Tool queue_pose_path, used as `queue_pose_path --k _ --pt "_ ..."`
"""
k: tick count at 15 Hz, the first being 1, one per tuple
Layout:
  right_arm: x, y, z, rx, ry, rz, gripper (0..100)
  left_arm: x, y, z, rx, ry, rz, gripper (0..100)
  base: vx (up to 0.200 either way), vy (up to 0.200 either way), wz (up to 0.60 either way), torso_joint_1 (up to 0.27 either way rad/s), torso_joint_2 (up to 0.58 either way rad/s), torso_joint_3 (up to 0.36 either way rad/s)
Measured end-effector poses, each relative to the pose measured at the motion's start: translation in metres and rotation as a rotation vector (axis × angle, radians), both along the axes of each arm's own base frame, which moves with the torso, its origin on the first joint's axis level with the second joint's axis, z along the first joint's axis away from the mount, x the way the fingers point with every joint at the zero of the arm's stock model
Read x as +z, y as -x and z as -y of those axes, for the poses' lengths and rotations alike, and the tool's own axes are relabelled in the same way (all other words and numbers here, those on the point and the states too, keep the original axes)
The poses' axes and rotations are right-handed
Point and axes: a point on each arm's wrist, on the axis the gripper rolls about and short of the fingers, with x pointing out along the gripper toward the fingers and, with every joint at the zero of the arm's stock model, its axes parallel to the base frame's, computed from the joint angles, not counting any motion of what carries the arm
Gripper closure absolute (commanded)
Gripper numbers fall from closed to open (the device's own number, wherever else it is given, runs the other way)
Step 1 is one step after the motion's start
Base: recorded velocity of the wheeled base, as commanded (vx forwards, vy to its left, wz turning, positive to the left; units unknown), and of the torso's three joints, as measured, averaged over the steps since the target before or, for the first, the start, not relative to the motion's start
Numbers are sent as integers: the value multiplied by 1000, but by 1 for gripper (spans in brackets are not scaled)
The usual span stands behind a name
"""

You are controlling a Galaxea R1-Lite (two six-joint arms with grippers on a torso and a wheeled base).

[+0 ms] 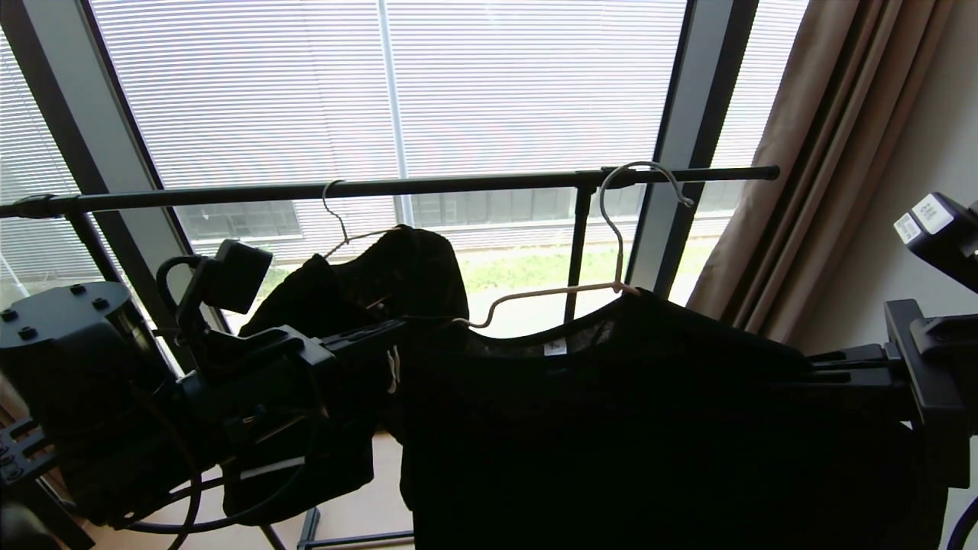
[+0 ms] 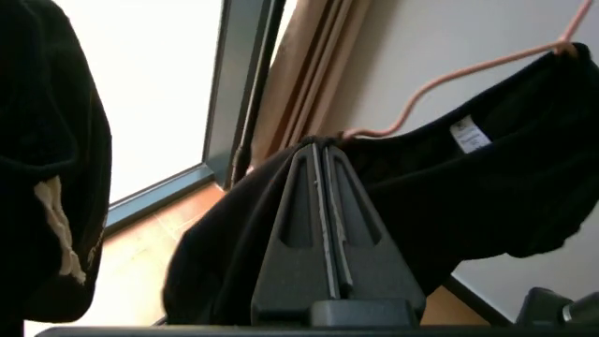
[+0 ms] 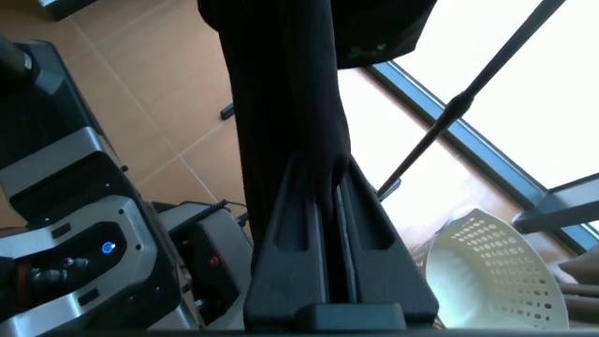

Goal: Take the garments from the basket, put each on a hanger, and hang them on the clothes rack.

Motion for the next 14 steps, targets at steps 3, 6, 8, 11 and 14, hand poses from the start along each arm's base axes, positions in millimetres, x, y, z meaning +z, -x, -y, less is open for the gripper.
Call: queue_pose_path --k 3,6,8,11,14 --pt "-9 -5 -2 -10 4 14 100 12 2 8 -34 -12 14 100 0 0 0 0 0 0" --pt "-16 -8 -4 -10 7 9 100 19 4 13 -56 -22 38 100 0 0 0 0 0 0" --pt "-23 -6 -7 16 9 -16 100 21 4 16 -66 -23 47 100 0 0 0 0 0 0" --pt "-29 -1 -9 123 -59 -36 100 22 3 15 -63 -26 57 100 0 0 0 0 0 0" --pt "-35 1 -8 151 -74 -60 100 24 3 17 -68 -24 64 100 0 0 0 0 0 0"
